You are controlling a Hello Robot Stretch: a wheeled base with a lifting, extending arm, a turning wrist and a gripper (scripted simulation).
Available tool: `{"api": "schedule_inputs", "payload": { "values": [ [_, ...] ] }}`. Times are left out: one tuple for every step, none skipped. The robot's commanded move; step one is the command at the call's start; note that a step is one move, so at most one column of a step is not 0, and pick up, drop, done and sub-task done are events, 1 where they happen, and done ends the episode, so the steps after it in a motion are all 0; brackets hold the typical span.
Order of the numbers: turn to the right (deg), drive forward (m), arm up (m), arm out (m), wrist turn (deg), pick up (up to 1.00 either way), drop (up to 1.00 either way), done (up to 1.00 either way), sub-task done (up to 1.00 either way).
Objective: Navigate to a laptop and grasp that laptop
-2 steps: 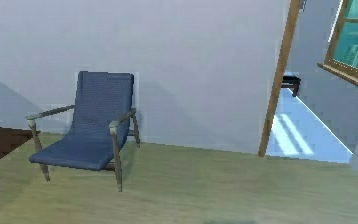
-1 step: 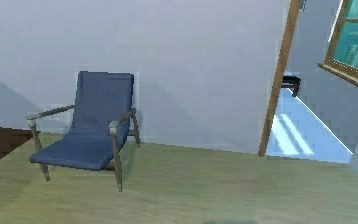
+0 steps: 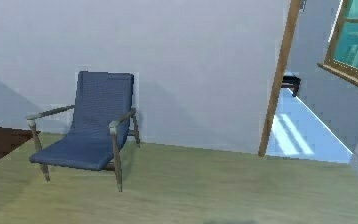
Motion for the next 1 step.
{"api": "schedule_inputs", "payload": {
  "values": [
    [0.0,0.00,0.00,0.00,45.0,0.00,0.00,0.00,0.00]
  ]
}}
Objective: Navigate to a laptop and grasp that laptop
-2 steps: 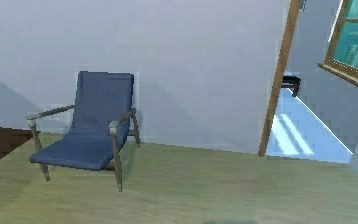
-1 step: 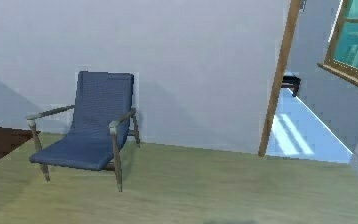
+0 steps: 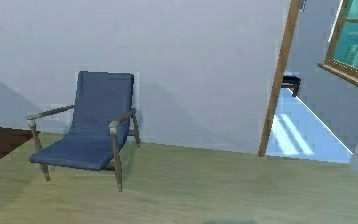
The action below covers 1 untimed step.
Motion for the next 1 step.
{"api": "schedule_inputs", "payload": {
  "values": [
    [0.0,0.00,0.00,0.00,45.0,0.00,0.00,0.00,0.00]
  ]
}}
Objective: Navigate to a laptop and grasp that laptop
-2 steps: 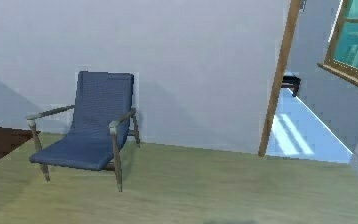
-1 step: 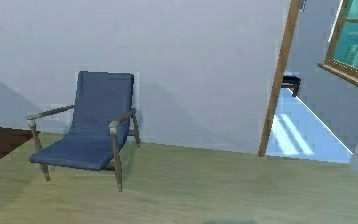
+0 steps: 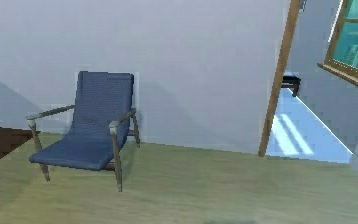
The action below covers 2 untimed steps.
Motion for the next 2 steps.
{"api": "schedule_inputs", "payload": {
  "values": [
    [0.0,0.00,0.00,0.00,27.0,0.00,0.00,0.00,0.00],
    [0.0,0.00,-0.30,0.00,0.0,0.00,0.00,0.00,0.00]
  ]
}}
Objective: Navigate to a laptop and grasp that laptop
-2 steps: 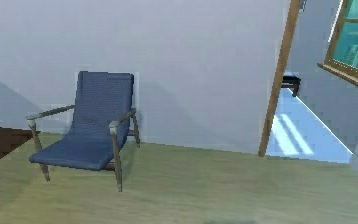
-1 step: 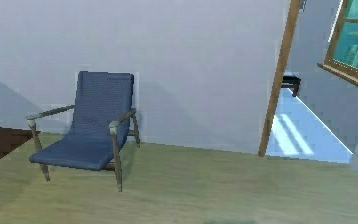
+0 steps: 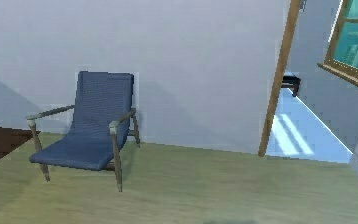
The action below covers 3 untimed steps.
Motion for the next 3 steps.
{"api": "schedule_inputs", "payload": {
  "values": [
    [0.0,0.00,0.00,0.00,0.0,1.00,0.00,0.00,0.00],
    [0.0,0.00,0.10,0.00,0.0,0.00,0.00,0.00,0.00],
    [0.0,0.00,0.00,0.00,0.0,0.00,0.00,1.00,0.00]
  ]
}}
